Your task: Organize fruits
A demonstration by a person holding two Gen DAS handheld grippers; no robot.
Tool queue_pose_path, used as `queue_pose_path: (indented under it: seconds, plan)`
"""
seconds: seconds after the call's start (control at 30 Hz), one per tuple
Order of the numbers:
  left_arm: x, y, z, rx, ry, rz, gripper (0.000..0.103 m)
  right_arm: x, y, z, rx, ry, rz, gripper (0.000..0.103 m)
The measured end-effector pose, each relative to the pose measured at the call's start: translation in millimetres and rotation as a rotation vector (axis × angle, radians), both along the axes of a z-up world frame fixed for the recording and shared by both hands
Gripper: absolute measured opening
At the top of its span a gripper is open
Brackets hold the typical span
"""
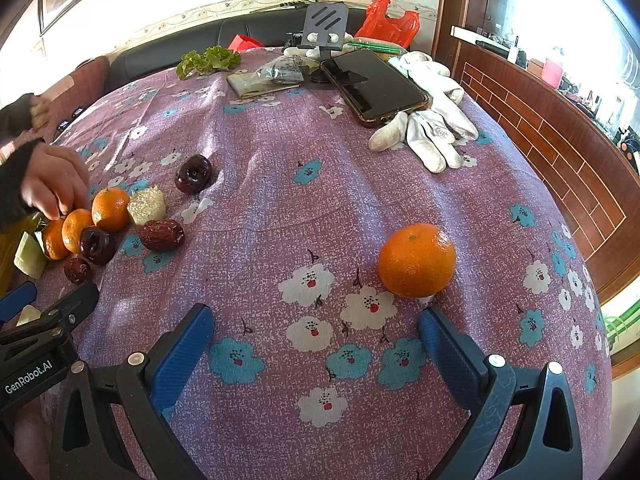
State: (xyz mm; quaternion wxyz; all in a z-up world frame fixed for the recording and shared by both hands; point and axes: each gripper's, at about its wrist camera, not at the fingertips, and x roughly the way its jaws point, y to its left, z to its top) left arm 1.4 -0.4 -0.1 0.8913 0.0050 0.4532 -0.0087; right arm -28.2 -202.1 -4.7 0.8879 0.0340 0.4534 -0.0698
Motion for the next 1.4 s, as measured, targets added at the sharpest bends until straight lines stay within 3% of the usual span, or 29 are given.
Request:
queue_pose_path:
  seconds: [0.87, 1.07, 1.4]
  plan:
    - [1, -1, -2, 0.002, 0.002, 0.014, 0.103, 0, 0, 0, 0.002, 0.001, -0.001, 0.103]
    - [-2, -1, -2, 0.005, 0.06, -0.082, 0.103, 0, -1, 0, 0.002, 0.001, -0.001, 0.103]
    - [-39, 8, -1, 0.015, 0.119, -0.193, 0.103, -2, 0, 1, 0.018, 0.05, 0.026, 0.103]
